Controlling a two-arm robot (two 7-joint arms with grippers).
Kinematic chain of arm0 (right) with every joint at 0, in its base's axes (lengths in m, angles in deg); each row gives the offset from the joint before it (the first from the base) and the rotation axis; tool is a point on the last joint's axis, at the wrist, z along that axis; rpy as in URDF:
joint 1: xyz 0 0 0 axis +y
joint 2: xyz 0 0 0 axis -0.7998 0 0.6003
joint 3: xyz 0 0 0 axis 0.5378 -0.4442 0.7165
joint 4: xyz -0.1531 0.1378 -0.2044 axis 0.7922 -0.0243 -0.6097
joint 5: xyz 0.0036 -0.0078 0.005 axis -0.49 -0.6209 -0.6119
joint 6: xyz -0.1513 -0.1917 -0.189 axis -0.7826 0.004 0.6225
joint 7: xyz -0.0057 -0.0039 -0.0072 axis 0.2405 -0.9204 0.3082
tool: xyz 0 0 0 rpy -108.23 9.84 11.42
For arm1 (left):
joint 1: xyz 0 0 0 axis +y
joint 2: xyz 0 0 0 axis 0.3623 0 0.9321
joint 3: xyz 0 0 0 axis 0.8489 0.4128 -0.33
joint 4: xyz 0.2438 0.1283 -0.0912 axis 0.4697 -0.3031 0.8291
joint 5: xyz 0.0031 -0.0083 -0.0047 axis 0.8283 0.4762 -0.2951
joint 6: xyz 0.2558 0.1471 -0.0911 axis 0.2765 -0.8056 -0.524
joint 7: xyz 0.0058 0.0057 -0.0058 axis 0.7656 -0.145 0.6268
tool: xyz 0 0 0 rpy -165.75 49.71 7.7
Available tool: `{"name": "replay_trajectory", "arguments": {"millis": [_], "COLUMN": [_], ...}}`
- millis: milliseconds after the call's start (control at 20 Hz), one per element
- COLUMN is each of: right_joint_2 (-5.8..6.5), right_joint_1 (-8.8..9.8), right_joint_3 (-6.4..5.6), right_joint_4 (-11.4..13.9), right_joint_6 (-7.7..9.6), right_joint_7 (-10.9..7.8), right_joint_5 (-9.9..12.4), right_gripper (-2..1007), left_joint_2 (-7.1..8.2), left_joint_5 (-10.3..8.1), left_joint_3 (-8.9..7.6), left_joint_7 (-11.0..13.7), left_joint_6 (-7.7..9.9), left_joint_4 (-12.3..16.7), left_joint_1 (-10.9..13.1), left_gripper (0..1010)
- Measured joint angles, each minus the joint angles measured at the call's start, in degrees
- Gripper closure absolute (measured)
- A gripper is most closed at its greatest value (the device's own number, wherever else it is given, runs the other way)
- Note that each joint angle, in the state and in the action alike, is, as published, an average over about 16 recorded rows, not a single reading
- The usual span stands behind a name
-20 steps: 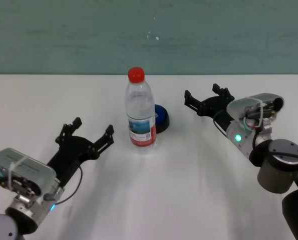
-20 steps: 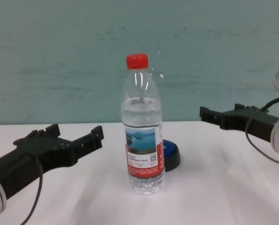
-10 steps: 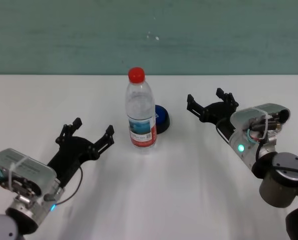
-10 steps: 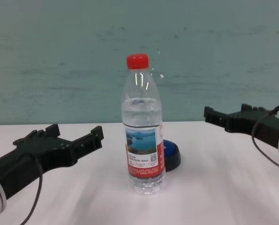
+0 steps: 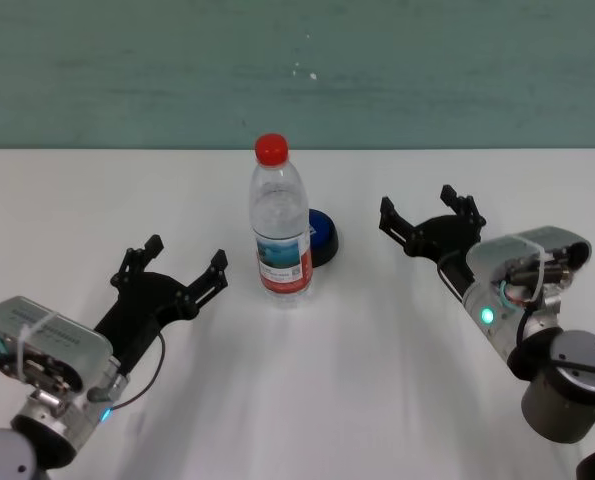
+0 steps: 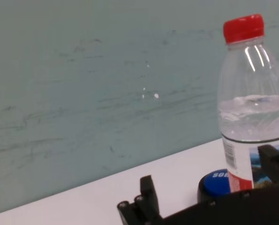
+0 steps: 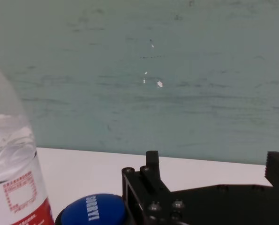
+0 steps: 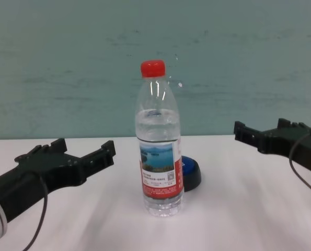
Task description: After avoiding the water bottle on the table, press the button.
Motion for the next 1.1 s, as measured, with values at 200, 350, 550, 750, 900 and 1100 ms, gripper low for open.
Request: {"name": "replay_trajectory", "arguments": {"millis": [200,350,550,750,900,1100], "right_joint_2": [-0.22,-0.37,-0.6,-0.88,-1.13,-1.44], "right_joint_1": [1.61,2.62,3.79,4.83,5.5,6.28], "right_joint_3": [-0.11,-0.08,0.05,0.29,0.47,0.83], "right_joint_4": [1.78,2.92,4.23,5.26,5.83,6.46], "right_joint_6": [-0.25,-0.39,-0.5,-0.63,-0.81,-1.16], "right_joint_7": [0.37,0.57,0.71,0.87,1.04,1.25], "right_joint_5": [-0.55,-1.05,-1.67,-2.36,-2.91,-3.81], "right_gripper": [1,1,1,1,1,1], "left_joint_2": [0.0,0.0,0.0,0.0,0.0,0.0], "left_joint_5": [0.0,0.0,0.0,0.0,0.0,0.0], "left_joint_3": [0.0,0.0,0.0,0.0,0.0,0.0], "left_joint_7": [0.0,0.0,0.0,0.0,0.0,0.0], "left_joint_6": [0.0,0.0,0.0,0.0,0.0,0.0], "left_joint_4": [0.0,0.0,0.0,0.0,0.0,0.0], "left_joint_1": [0.0,0.0,0.0,0.0,0.0,0.0], "left_gripper": [0,0,0,0,0,0]}}
